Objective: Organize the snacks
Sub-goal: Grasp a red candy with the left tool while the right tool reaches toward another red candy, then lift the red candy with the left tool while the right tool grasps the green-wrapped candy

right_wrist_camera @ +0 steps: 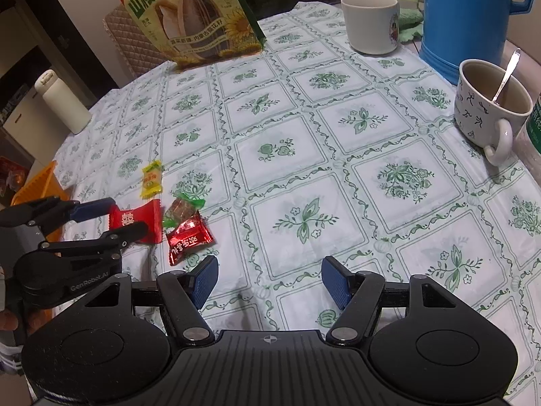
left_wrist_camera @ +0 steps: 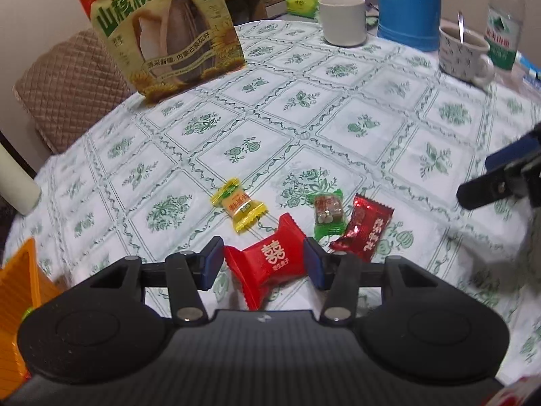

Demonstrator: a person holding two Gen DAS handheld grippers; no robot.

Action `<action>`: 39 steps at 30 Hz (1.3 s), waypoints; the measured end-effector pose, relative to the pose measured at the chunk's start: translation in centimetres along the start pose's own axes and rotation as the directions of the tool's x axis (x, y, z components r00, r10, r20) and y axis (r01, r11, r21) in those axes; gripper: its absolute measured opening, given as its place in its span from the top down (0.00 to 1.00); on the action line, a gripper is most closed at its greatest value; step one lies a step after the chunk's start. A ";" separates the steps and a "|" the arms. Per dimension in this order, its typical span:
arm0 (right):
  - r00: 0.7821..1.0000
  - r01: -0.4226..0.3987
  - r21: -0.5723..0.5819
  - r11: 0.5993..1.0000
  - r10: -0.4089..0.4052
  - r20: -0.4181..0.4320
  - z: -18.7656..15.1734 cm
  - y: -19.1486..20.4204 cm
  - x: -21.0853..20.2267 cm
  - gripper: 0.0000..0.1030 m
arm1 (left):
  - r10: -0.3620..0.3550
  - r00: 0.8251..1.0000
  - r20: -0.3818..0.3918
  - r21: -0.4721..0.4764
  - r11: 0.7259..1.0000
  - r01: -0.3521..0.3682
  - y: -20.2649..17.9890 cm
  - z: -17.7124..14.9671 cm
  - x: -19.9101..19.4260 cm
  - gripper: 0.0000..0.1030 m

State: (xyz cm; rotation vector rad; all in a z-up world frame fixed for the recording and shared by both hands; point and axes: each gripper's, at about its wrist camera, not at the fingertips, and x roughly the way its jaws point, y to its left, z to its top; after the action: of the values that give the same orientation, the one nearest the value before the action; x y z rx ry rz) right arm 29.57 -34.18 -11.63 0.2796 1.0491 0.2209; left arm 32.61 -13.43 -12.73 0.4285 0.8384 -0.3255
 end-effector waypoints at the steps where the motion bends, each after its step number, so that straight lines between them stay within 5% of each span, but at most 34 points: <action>1: 1.000 0.002 0.001 1.000 -0.002 -0.001 0.0 -0.1 0.0 0.34 | 0.003 1.000 0.005 -0.005 1.000 -0.003 0.1 0.0 -0.1 0.53; 9: 1.000 0.003 0.006 1.000 -0.003 -0.008 0.1 -0.2 0.2 0.34 | -0.047 0.999 0.000 0.065 0.997 0.047 -0.2 -0.4 -0.1 0.55; 14: 1.000 -0.007 -0.004 1.000 0.007 -0.006 0.2 0.1 0.3 0.34 | -0.080 0.996 -0.039 -0.004 0.997 0.080 0.2 -1.1 0.1 0.67; 24: 0.999 -0.047 -0.055 0.997 0.048 0.018 1.1 1.6 1.3 0.34 | -0.128 0.990 -0.056 -0.245 0.963 0.111 2.2 0.1 1.7 0.67; 26: 0.997 -0.064 -0.079 0.995 0.068 0.039 1.4 2.2 1.5 0.34 | -0.135 0.990 -0.050 -0.258 0.959 0.117 2.3 0.2 1.9 0.77; 33: 0.986 -0.143 -0.146 0.979 0.153 0.062 2.6 4.7 3.6 0.35 | -0.077 0.995 -0.060 -0.336 0.940 0.052 3.6 -0.9 1.1 0.78; 39: 0.984 -0.174 -0.172 0.970 0.180 0.017 3.2 6.6 6.3 0.51 | -0.030 0.996 -0.079 -0.393 0.920 -0.003 5.2 -2.5 -0.2 0.78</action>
State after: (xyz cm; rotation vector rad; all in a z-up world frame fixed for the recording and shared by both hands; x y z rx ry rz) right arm 35.15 -26.35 -13.13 0.2218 0.9666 0.4631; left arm 33.15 -7.64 -12.85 0.0604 0.9638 -0.1451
